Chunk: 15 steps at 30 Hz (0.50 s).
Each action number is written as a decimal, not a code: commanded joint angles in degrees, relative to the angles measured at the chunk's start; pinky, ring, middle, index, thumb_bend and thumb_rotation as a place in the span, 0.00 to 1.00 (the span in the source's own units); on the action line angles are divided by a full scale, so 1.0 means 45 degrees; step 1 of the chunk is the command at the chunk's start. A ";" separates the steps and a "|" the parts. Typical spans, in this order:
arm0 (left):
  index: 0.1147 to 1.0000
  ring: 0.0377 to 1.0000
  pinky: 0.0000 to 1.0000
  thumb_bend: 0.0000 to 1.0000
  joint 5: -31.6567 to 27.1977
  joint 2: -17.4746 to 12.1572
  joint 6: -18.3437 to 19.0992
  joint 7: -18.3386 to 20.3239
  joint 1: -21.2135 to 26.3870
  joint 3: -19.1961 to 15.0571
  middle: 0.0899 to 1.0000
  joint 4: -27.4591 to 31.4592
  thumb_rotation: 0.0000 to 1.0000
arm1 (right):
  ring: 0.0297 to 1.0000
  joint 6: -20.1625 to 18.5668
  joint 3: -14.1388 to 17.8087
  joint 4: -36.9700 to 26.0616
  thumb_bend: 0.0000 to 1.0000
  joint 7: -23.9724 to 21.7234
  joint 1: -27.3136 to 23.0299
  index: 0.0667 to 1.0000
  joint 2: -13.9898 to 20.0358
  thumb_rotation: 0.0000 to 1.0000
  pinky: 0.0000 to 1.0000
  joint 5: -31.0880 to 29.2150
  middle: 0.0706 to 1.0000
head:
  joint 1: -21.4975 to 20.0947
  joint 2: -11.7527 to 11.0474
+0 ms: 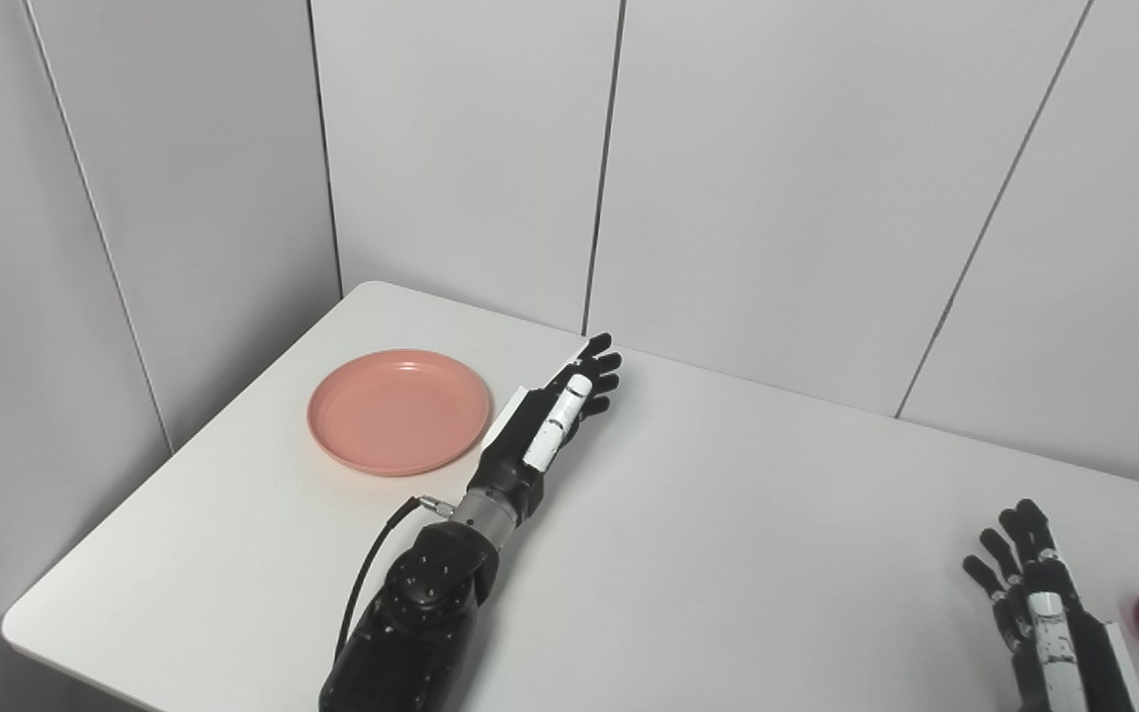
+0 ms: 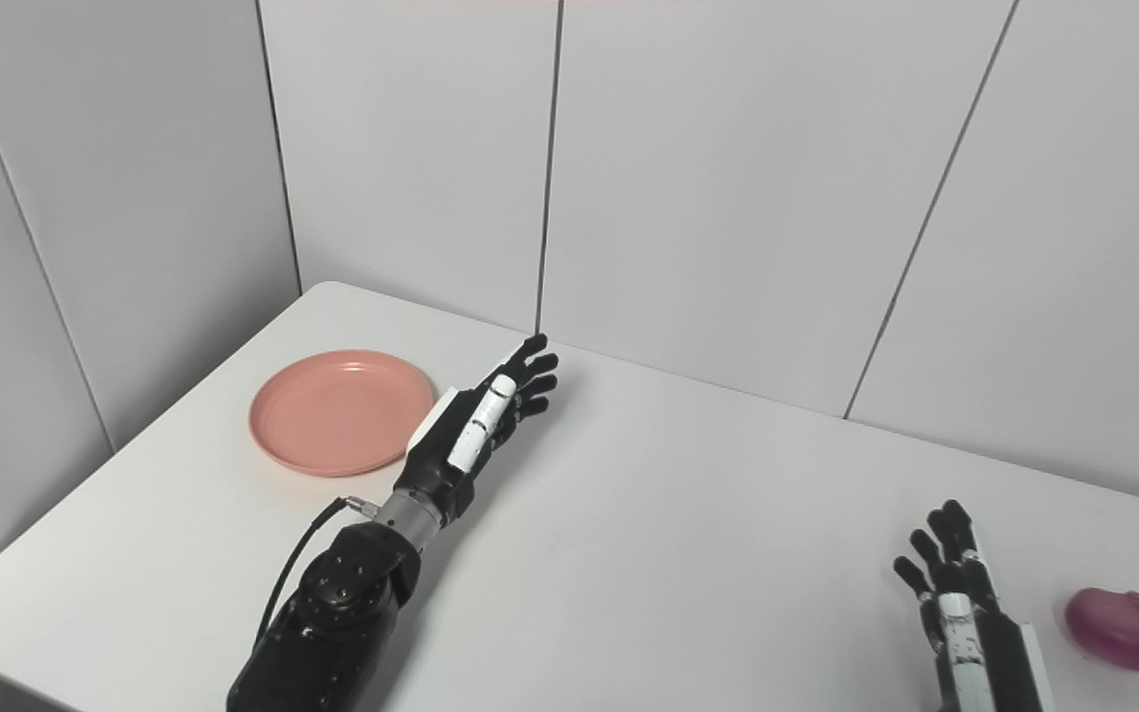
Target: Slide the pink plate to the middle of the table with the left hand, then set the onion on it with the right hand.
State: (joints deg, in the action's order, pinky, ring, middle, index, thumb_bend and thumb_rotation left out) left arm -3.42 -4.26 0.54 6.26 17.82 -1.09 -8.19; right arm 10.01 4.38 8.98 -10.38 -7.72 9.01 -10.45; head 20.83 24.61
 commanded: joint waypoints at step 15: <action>0.91 0.91 0.92 0.52 -0.0198 -0.1386 0.0246 -0.0010 0.0695 -0.1056 0.92 0.1164 1.00 | 0.94 0.0387 0.0030 0.0360 0.71 -0.0287 0.0748 0.96 0.0215 0.80 0.94 -0.0157 0.95 | 0.0289 -0.0054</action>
State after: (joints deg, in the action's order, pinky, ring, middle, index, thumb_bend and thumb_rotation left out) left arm -4.59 -8.89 2.08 6.71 17.80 -5.05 -4.54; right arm 10.10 4.30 8.64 -10.53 -7.25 9.29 -10.64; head 22.06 24.35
